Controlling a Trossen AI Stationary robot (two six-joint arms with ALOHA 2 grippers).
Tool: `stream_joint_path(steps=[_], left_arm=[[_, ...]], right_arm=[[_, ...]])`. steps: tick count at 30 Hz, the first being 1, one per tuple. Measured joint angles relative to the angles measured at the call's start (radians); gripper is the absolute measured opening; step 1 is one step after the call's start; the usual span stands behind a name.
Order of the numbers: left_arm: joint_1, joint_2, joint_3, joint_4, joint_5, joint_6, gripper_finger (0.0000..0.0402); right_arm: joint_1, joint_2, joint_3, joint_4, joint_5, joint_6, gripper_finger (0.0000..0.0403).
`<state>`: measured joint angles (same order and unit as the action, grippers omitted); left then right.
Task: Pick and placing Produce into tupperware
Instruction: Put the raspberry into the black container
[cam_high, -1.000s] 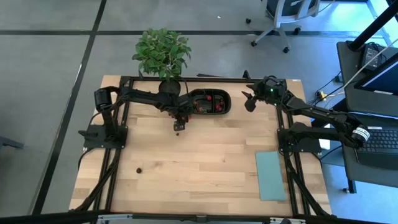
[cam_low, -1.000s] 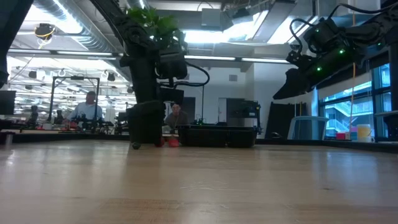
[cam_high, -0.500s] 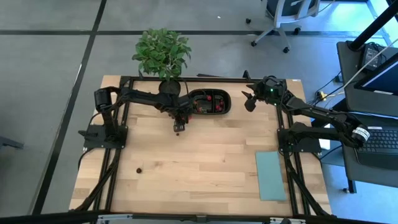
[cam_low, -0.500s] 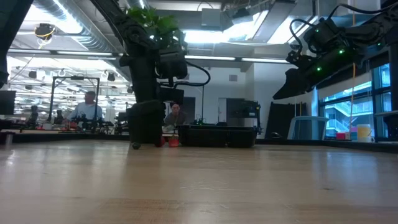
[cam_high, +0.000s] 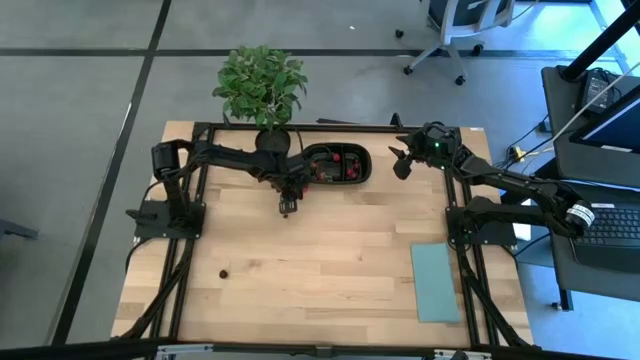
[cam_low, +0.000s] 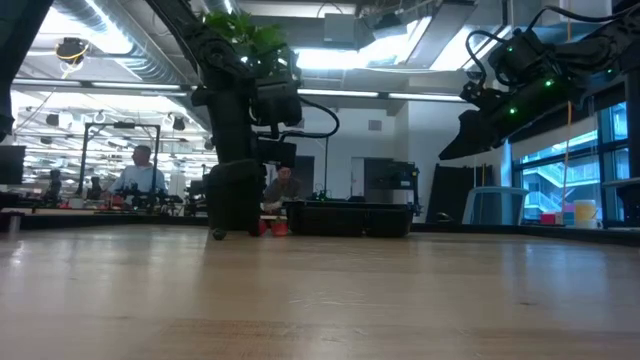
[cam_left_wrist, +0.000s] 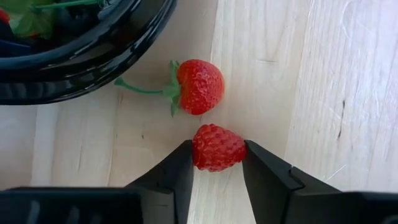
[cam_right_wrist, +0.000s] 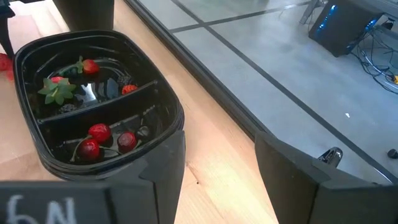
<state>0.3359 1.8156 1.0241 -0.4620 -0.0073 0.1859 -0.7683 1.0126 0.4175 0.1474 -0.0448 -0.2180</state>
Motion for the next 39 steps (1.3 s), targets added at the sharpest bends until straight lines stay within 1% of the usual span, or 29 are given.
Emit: stream_joint_path(steps=[9, 25, 39], left_arm=[[-0.025, 0.000, 0.000, 0.002, -0.023, 0.000, 0.0118], [-0.029, 0.001, 0.000, 0.001, -0.012, -0.020, 0.0112], [-0.032, -0.054, 0.006, -0.015, -0.010, -0.027, 0.0110]], right_arm=[[0.000, 0.000, 0.000, 0.000, 0.000, 0.000, 0.0196], [0.000, 0.000, 0.000, 0.000, 0.000, 0.000, 0.0196], [0.000, 0.000, 0.000, 0.003, 0.000, 0.000, 0.0196]])
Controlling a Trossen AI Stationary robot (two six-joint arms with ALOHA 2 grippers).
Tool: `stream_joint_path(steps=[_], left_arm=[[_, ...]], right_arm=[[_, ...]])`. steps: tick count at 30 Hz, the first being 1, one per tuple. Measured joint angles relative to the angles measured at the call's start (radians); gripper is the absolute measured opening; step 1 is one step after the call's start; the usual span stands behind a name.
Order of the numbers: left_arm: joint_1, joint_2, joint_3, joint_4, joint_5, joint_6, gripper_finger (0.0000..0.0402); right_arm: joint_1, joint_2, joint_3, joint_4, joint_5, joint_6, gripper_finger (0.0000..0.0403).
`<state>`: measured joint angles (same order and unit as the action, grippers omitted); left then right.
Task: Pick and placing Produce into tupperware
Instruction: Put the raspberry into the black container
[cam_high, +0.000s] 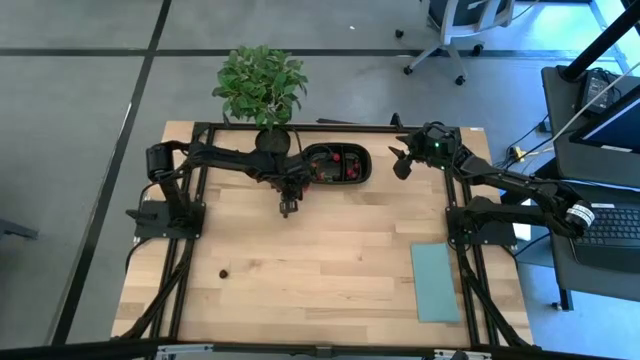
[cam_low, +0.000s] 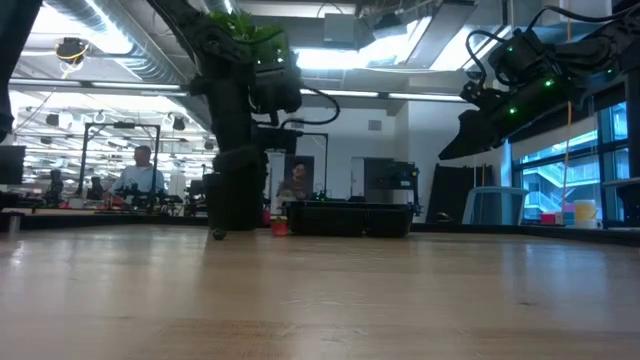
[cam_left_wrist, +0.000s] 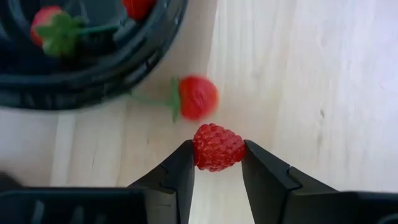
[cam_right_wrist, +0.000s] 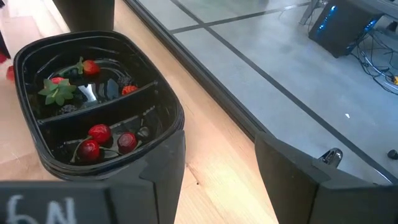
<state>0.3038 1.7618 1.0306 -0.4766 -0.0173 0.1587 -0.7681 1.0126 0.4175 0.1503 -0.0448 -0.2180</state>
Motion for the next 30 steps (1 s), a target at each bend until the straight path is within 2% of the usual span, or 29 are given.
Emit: stream_joint_path(steps=[5, 16, 21, 30], left_arm=[[-0.004, -0.014, 0.022, -0.014, -0.002, -0.001, 0.0111], [0.001, -0.016, 0.171, -0.011, -0.006, 0.000, 0.0113], [0.030, -0.016, 0.238, -0.009, -0.046, -0.024, 0.0109], [0.080, 0.033, 0.289, 0.002, -0.048, -0.047, 0.0110]], right_arm=[[0.000, 0.000, 0.000, 0.003, 0.001, 0.000, 0.0196], [0.000, 0.000, 0.000, 0.003, 0.000, 0.000, 0.0196], [0.000, 0.000, 0.000, 0.003, 0.000, 0.000, 0.0196], [0.000, 0.000, 0.000, 0.003, 0.000, 0.000, 0.0196]])
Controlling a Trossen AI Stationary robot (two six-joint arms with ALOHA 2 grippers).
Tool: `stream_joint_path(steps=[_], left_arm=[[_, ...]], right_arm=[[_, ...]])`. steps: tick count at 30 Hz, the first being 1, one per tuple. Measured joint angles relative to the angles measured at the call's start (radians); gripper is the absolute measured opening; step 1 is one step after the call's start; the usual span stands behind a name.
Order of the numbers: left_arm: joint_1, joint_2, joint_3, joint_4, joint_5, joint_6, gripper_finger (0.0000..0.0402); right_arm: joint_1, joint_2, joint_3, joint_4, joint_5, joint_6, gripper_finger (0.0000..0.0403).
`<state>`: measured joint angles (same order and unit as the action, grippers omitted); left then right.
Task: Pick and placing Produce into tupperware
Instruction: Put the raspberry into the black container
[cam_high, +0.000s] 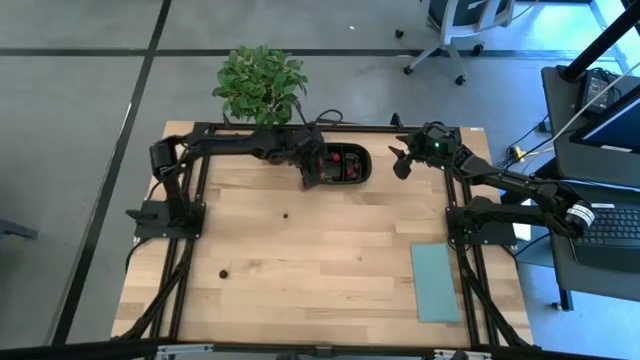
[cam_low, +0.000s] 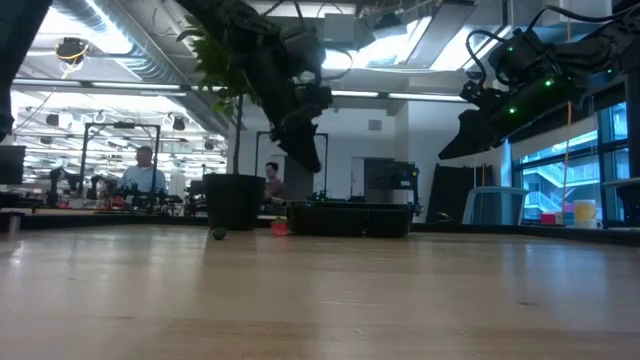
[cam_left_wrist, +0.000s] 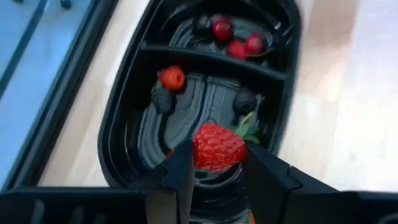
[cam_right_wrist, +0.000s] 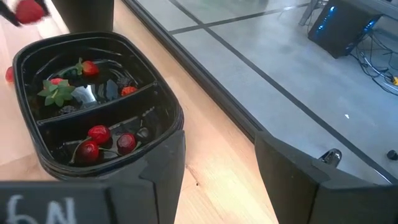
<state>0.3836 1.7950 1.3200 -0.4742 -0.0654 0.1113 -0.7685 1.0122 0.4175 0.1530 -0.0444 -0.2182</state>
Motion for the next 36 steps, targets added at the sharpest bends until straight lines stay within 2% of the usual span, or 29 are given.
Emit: stream_joint_path(steps=[19, 36], left_arm=[[0.032, 0.216, 0.111, -0.028, 0.042, -0.031, 0.0115], [0.026, 0.226, 0.116, -0.035, 0.030, -0.031, 0.0127]], right_arm=[[0.000, 0.000, 0.000, 0.002, 0.000, 0.000, 0.0196], [0.000, 0.000, 0.000, -0.001, 0.000, 0.000, 0.0196]])
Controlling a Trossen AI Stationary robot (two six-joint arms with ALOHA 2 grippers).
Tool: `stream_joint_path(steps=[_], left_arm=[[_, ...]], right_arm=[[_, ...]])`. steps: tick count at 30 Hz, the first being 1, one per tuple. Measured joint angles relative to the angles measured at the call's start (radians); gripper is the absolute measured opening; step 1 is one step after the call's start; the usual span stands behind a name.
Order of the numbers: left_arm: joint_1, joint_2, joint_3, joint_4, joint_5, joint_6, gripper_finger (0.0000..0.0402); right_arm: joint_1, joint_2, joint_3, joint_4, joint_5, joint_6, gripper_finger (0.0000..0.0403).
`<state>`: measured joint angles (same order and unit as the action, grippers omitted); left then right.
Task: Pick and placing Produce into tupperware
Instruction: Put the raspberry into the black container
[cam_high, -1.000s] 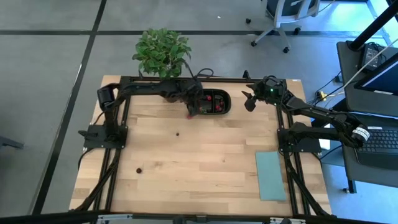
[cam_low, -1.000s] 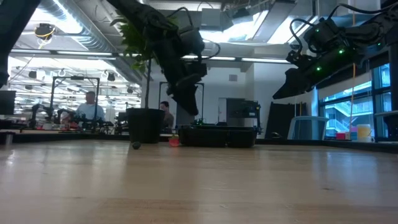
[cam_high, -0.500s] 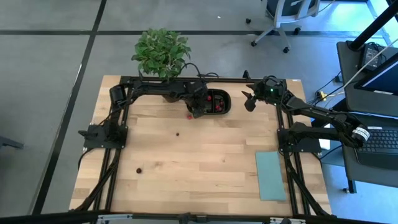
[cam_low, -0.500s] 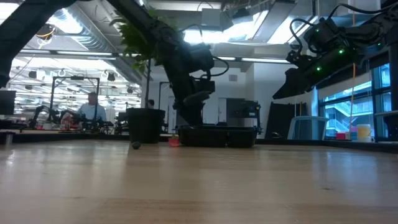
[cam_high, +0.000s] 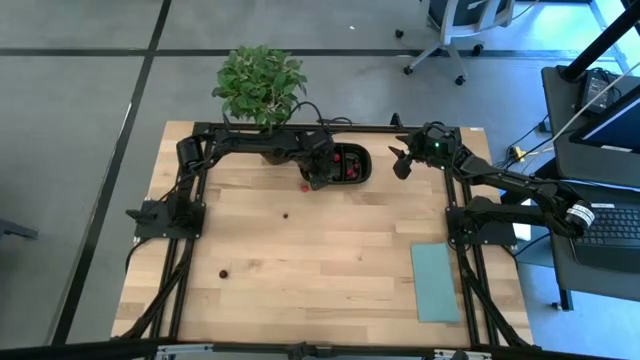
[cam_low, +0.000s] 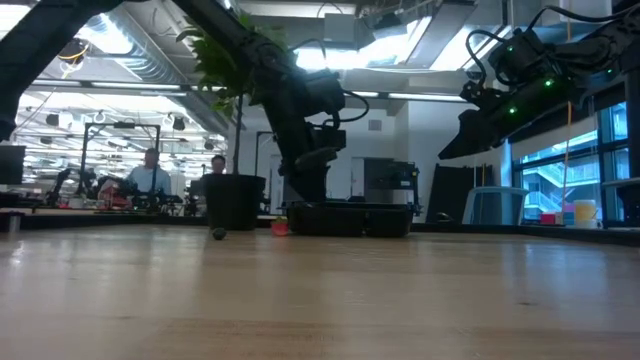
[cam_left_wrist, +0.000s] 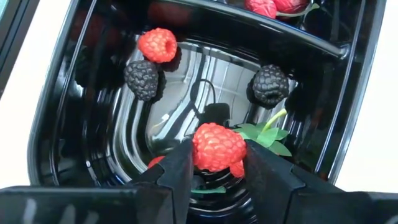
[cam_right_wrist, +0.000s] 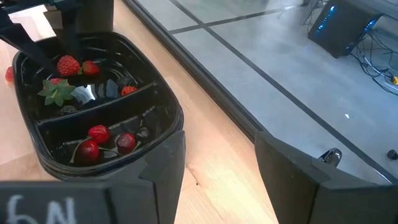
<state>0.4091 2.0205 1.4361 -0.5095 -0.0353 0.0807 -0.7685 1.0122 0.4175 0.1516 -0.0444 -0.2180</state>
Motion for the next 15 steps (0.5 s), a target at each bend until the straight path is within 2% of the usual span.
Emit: stream_joint_path(steps=[15], left_arm=[[0.000, 0.000, 0.000, -0.002, 0.000, 0.000, 0.0129]], right_arm=[[0.000, 0.000, 0.000, -0.008, 0.000, 0.000, 0.0196]])
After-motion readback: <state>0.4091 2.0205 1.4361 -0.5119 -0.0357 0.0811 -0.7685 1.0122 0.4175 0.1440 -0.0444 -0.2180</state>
